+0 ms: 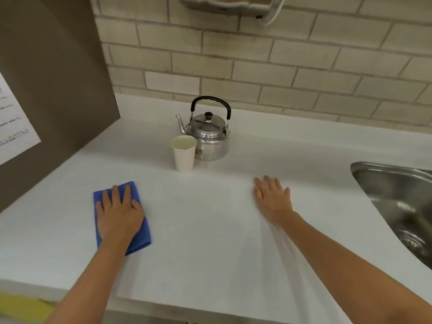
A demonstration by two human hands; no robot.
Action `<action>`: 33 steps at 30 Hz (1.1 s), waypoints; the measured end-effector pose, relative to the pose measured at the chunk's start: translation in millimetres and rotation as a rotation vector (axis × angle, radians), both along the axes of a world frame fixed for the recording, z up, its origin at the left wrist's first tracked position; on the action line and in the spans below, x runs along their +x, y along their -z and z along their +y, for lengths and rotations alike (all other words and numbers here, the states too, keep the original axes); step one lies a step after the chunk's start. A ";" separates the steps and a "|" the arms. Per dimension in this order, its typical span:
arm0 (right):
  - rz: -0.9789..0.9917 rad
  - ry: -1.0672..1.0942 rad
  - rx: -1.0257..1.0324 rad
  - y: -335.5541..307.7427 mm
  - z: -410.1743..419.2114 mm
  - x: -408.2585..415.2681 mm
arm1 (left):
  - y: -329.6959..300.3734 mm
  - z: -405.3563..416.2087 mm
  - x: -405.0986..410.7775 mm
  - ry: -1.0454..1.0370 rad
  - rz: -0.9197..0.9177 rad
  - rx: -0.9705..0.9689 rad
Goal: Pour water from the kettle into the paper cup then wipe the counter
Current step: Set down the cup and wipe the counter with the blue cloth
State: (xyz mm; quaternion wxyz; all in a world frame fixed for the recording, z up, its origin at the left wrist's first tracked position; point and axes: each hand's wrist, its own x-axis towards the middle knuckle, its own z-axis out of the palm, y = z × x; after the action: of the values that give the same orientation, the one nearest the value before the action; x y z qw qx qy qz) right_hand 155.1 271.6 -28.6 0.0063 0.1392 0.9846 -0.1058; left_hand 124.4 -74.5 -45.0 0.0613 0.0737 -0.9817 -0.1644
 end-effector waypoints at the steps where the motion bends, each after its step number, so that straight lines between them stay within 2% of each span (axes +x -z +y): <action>1: -0.004 -0.015 -0.002 1.7 5.3 2.7 | 0.1 17.8 4.3 -0.041 -0.011 0.005; 4: 0.002 -0.064 0.000 5.4 14.5 3.6 | 1.3 93.2 20.4 -0.045 0.018 -0.034; 10: 0.013 -0.101 -0.041 1.0 55.8 3.1 | 1.1 240.3 19.2 0.261 -0.023 -0.064; 14: -0.003 -0.077 0.009 7.1 64.2 5.8 | 2.8 230.4 14.6 0.339 -0.018 -0.046; 19: 0.059 -0.049 0.014 16.5 60.8 5.9 | 7.9 186.9 14.3 0.179 0.018 -0.018; 23: 0.112 -0.052 -0.012 21.3 63.2 6.0 | 5.8 223.9 -5.6 0.148 -0.015 -0.057; 27: 0.176 -0.039 -0.096 24.0 65.5 4.9 | 1.7 286.5 -47.6 0.281 0.001 -0.086; 33: 0.332 0.082 -0.393 17.5 67.8 6.9 | -6.4 338.6 -83.8 0.556 -0.081 -0.073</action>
State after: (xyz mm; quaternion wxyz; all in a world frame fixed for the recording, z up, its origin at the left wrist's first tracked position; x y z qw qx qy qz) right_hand 162.0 339.4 -46.1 -0.1329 0.1560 0.9262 -0.3166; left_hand 40.6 264.1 -38.6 -0.0227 -0.1941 -0.9712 -0.1361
